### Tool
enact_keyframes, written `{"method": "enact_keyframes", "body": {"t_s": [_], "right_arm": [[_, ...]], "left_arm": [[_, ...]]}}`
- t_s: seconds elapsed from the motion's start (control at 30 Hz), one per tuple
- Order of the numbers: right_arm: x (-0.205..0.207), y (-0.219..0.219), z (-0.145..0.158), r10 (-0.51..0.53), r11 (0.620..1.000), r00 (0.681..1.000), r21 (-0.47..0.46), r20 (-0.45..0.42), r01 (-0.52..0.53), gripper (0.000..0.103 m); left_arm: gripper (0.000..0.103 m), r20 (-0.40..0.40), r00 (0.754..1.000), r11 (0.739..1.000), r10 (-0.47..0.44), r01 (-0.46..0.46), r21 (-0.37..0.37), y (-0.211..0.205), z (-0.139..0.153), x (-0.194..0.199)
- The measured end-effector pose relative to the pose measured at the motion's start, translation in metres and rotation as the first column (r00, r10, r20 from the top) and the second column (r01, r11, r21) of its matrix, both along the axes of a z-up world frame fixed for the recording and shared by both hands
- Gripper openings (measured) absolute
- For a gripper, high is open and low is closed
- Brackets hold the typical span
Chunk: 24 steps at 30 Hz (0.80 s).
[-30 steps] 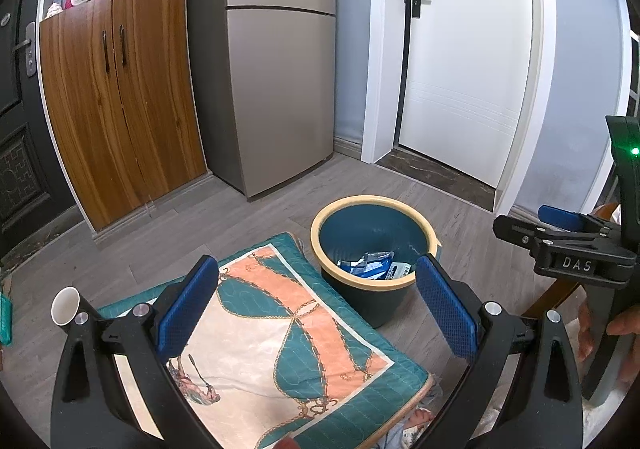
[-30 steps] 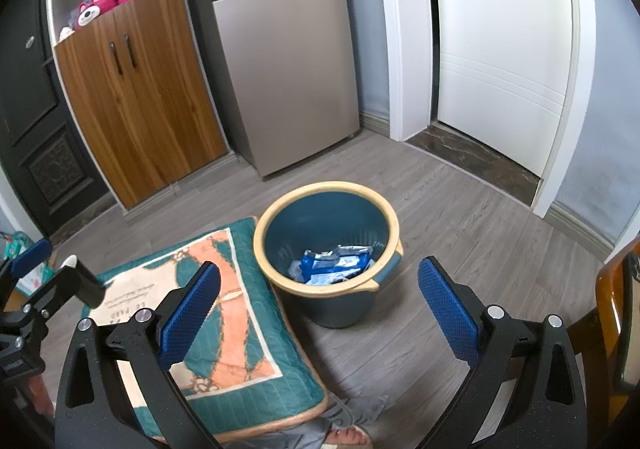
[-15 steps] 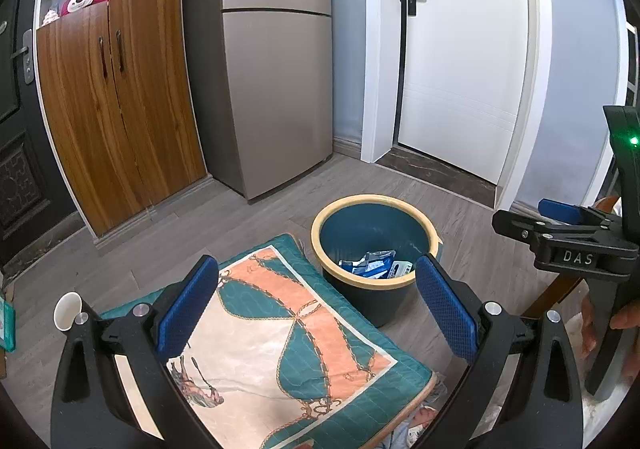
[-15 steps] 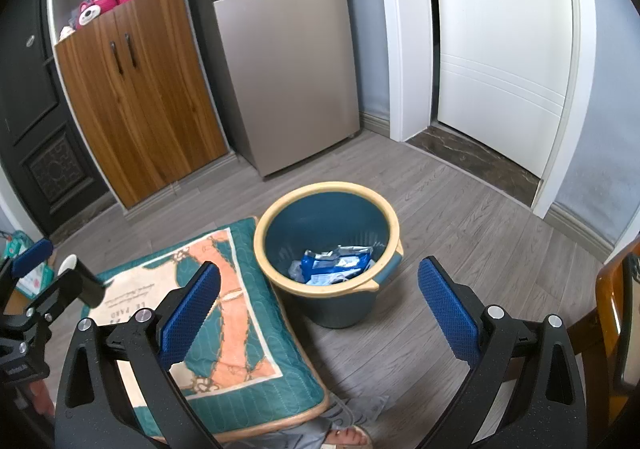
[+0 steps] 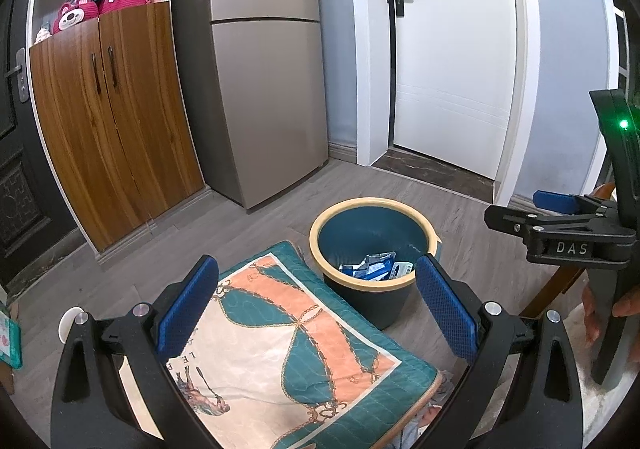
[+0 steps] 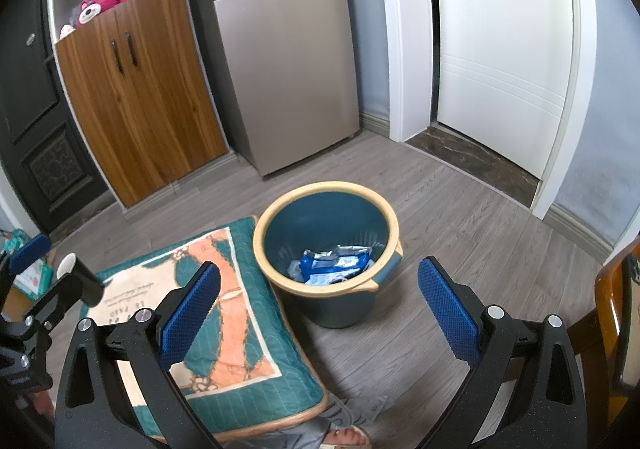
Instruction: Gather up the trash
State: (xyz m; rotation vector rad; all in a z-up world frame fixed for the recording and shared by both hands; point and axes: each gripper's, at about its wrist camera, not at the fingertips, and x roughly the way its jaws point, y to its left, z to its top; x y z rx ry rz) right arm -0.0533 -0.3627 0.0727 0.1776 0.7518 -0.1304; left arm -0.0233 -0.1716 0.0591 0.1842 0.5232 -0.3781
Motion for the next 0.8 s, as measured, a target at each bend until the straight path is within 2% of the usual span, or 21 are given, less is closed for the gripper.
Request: {"method": "enact_keyframes", "body": {"t_s": [0.2,0.33,0.5,0.8], "right_arm": [[0.001,0.000,0.002,-0.002,1.000,1.000,-0.004,0.002,0.002,0.098],[0.001,0.000,0.001,-0.002,1.000,1.000,-0.006,0.000,0.002,0.098],[0.004,-0.002,-0.001,-0.004,1.000,1.000,0.005,-0.011,0.004,0.098],[0.007,-0.002,-0.007,0.007,1.000,1.000,0.013,-0.030,-0.006,0.098]], "left_arm": [[0.097,0.005,1.000,1.000,-0.020,0.020,-0.006,-0.001,0.001,-0.002],[0.097,0.046,0.999,0.998,-0.029,0.026,0.049,-0.005,0.001,-0.006],[0.097,0.056,0.998,0.999,-0.015,0.013,0.053,-0.002,0.002,-0.005],[0.097,-0.017,1.000,1.000,0.012,-0.011,0.008,0.004,0.000,0.008]]}}
